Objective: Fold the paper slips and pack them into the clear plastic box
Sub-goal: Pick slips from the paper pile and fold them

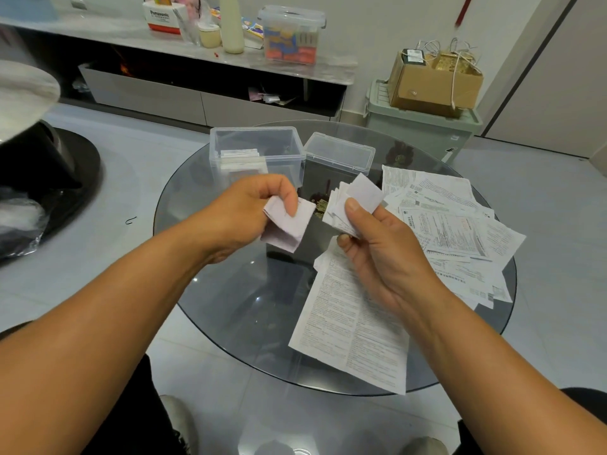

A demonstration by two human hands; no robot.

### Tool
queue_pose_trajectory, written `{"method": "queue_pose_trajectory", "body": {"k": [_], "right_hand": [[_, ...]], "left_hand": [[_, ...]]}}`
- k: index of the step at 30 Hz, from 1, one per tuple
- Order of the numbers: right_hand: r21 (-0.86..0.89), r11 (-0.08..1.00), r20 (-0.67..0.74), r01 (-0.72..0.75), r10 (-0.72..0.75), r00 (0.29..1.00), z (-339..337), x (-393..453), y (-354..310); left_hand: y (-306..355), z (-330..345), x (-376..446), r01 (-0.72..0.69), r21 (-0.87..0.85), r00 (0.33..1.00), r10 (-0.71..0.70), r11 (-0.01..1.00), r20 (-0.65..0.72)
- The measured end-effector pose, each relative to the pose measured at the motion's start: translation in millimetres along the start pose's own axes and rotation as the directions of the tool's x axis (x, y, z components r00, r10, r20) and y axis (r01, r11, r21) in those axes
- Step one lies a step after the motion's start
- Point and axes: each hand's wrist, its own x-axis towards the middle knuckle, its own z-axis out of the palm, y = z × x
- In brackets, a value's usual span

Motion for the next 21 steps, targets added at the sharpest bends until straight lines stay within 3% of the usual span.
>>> {"method": "queue_pose_trajectory", "body": {"k": [3, 7, 14, 17, 21], "right_hand": [[0.015, 0.998, 0.079, -0.061, 0.059, 0.995, 2, -3, -1], [-0.162, 0.987, 0.059, -0.021, 0.031, 0.998, 2, -4, 2], [-0.208, 0.977, 0.019, -0.049, 0.054, 0.998, -6, -2, -5], [-0.196, 0.98, 0.016, -0.032, 0.036, 0.999, -5, -3, -6], [-0.152, 0.986, 0.021, -0.063, 0.067, 0.998, -6, -3, -8]], "left_hand": [[-3, 14, -4, -0.066, 0.015, 0.998, 0.066, 0.998, -0.018], [-6, 24, -4, -0.096, -0.01, 0.995, 0.096, 0.995, -0.025], [-1, 20, 0, 0.051, -0.349, 0.997, -0.028, 0.936, 0.072], [-2, 17, 0, 0.026, -0.263, 0.987, 0.018, 0.964, 0.161], [-6, 10, -1, -0.091, -0.037, 0.987, 0.095, 0.995, 0.127]]}}
